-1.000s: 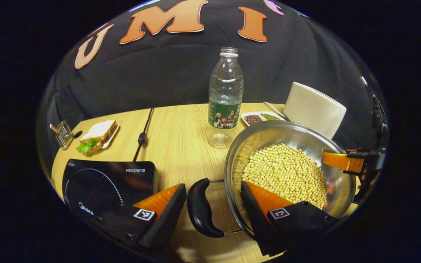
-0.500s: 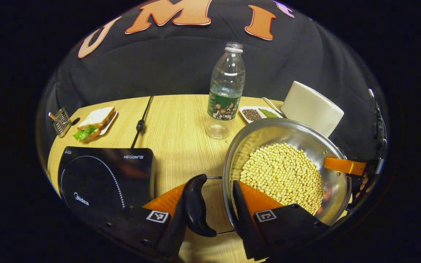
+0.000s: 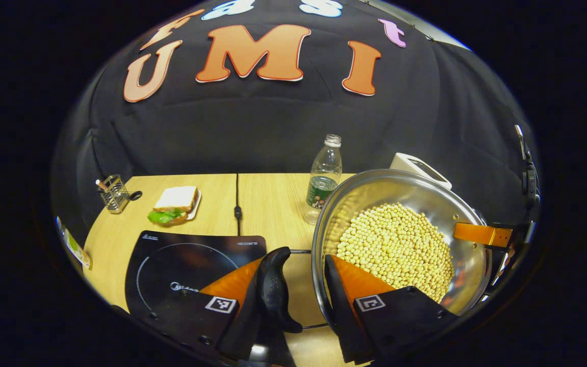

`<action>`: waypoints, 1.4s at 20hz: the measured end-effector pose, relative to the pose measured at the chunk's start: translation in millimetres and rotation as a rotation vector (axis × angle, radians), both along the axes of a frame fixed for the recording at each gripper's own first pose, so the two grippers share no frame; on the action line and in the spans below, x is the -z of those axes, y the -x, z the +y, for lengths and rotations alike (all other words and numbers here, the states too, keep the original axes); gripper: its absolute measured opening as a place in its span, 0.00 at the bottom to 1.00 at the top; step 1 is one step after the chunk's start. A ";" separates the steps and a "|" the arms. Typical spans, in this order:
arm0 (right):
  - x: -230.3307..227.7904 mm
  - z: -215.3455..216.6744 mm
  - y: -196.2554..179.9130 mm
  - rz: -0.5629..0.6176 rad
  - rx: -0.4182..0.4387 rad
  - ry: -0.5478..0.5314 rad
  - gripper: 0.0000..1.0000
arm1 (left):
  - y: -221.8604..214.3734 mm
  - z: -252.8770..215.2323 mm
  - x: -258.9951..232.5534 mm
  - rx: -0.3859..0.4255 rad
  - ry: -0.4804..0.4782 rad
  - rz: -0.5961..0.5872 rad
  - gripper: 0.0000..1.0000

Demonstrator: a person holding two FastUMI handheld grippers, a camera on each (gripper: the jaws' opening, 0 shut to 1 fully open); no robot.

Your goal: First push the handle of the pot to place it horizontally, then grasp the pot with both hands and set it on the induction cooktop.

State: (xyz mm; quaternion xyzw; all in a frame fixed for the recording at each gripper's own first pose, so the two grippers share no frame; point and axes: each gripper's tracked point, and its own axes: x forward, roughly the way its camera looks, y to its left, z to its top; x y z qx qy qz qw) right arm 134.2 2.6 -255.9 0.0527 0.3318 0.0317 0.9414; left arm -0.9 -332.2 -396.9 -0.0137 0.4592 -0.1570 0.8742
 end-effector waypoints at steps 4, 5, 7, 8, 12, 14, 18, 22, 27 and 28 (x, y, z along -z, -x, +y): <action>-9.1 44.0 23.0 0.003 -0.032 -0.009 0.53 | 6.4 51.1 -17.0 -0.032 -0.016 0.002 0.69; -10.0 57.5 28.1 0.004 -0.040 -0.017 0.48 | 7.0 65.5 -20.3 -0.041 -0.027 -0.003 0.67; -7.8 85.6 35.9 0.009 -0.065 -0.027 0.53 | 8.6 96.0 -29.5 -0.061 -0.049 -0.016 0.70; -7.4 99.5 38.5 0.008 -0.079 -0.029 0.53 | 8.7 112.0 -32.0 -0.074 -0.056 -0.021 0.70; -3.3 157.6 51.9 0.000 -0.131 -0.036 0.53 | 10.6 172.7 -39.1 -0.120 -0.105 -0.031 0.70; 4.4 184.2 56.8 0.009 -0.159 -0.037 0.53 | 14.0 203.3 -36.9 -0.144 -0.122 -0.027 0.70; 23.2 226.0 65.7 0.040 -0.195 -0.043 0.53 | 20.3 249.0 -27.1 -0.174 -0.151 -0.007 0.70; 43.0 249.3 67.3 0.063 -0.203 -0.046 0.53 | 20.6 271.1 -8.1 -0.181 -0.168 0.013 0.70; 61.0 265.3 66.1 0.091 -0.200 -0.035 0.53 | 19.1 281.7 17.9 -0.185 -0.166 0.054 0.73; 65.3 266.1 66.5 0.098 -0.200 -0.032 0.53 | 19.9 283.4 23.2 -0.185 -0.164 0.062 0.71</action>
